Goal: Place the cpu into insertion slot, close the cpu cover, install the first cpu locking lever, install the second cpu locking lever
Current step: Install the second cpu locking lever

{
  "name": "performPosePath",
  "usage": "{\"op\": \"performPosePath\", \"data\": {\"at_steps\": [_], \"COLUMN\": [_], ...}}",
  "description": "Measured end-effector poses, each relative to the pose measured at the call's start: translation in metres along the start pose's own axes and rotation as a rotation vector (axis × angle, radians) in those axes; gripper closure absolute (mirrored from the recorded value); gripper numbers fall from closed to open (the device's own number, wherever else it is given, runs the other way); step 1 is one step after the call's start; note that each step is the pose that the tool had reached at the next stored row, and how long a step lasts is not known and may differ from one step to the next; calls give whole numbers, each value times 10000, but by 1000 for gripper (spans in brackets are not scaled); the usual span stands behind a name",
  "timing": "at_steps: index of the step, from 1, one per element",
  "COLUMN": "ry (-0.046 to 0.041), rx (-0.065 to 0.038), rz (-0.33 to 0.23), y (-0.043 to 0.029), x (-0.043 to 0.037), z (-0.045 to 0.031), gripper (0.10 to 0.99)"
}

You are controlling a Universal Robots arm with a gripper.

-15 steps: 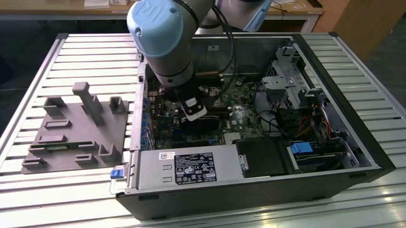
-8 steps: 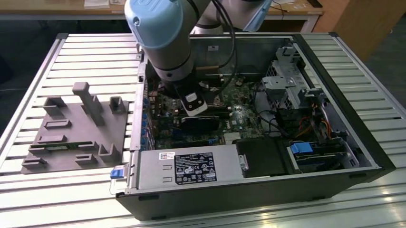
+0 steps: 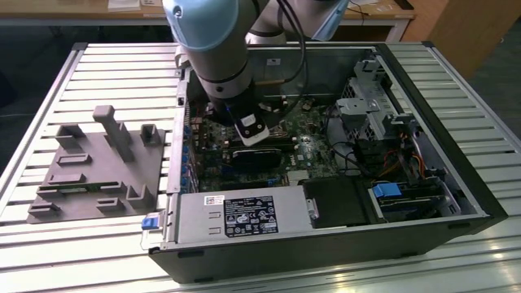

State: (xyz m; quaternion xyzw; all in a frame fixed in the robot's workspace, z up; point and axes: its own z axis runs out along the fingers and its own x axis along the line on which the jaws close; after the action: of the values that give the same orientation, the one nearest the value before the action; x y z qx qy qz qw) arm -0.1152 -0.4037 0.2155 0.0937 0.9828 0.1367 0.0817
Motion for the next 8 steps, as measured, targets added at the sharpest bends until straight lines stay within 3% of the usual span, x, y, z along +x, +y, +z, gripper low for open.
{"op": "performPosePath", "data": {"at_steps": [2,8], "ry": [-29,-33], "rx": [116,281], "rz": [17,20], "y": [7,37], "x": [-34,-166], "z": [5,32], "gripper": [984,984]}}
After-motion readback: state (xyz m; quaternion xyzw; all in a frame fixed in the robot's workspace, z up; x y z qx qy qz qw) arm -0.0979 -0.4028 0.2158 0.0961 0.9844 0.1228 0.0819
